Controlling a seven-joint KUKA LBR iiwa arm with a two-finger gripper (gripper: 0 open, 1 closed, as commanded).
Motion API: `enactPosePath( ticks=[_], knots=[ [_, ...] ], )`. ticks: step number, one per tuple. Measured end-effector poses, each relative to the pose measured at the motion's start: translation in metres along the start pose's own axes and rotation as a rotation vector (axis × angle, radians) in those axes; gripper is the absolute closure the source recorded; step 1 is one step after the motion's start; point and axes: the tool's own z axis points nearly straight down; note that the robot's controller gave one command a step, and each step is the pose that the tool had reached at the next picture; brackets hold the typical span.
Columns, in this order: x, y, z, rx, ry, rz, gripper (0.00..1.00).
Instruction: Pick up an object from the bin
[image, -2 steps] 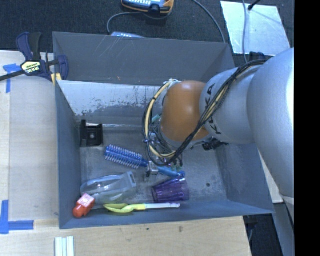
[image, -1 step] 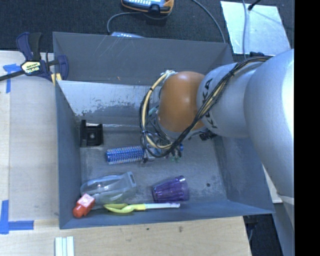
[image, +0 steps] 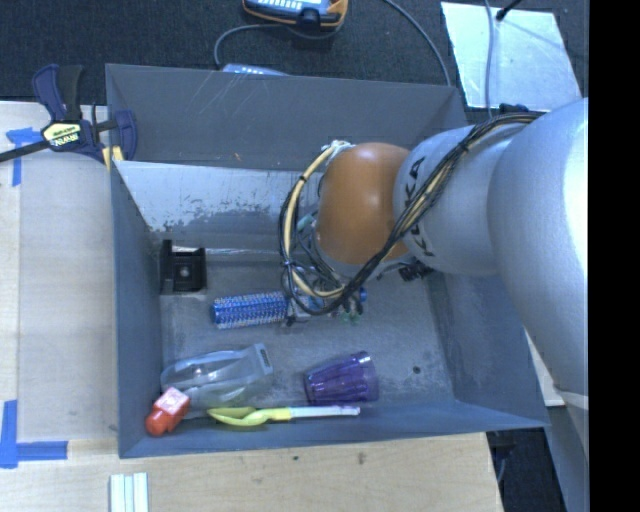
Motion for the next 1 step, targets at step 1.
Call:
enactPosePath(
  ticks=[1],
  knots=[
    [0.0097,0.0022,-0.0394,0.0,-0.002,-0.011,1.0]
  ],
)
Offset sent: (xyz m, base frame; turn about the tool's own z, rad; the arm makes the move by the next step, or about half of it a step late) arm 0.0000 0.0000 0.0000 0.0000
